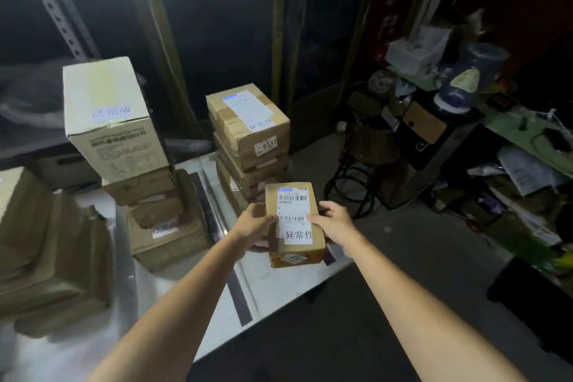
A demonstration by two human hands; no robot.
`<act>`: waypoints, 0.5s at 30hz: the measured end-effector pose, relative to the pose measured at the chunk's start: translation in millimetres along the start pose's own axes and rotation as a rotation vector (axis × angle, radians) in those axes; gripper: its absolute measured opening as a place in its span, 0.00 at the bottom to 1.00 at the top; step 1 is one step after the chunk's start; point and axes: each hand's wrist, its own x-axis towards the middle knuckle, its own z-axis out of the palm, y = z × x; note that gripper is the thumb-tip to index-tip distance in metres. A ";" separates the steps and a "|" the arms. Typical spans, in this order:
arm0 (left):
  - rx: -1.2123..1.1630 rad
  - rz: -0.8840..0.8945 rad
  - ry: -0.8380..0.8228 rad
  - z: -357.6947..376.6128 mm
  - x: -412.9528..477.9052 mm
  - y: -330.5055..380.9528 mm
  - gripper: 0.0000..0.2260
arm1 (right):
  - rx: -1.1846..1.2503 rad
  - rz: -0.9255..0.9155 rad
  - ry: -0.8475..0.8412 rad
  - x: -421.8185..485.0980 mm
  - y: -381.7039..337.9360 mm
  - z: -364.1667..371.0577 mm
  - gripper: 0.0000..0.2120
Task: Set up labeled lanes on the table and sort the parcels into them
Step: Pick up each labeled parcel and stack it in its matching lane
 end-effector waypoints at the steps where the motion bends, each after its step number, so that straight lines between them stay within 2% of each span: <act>1: -0.006 -0.016 0.006 0.9 2.7 -4.1 0.20 | -0.002 0.010 -0.024 5.7 5.3 1.9 0.31; 6: -0.088 -0.097 0.089 9.4 7.5 -26.2 0.19 | 0.000 0.010 -0.151 33.7 23.5 11.1 0.31; 11: -0.166 -0.155 0.197 23.8 6.6 -43.2 0.22 | -0.062 -0.010 -0.307 50.5 29.0 9.4 0.28; 15: -0.190 -0.182 0.274 38.7 9.5 -52.0 0.22 | -0.088 -0.027 -0.359 61.8 37.8 6.7 0.28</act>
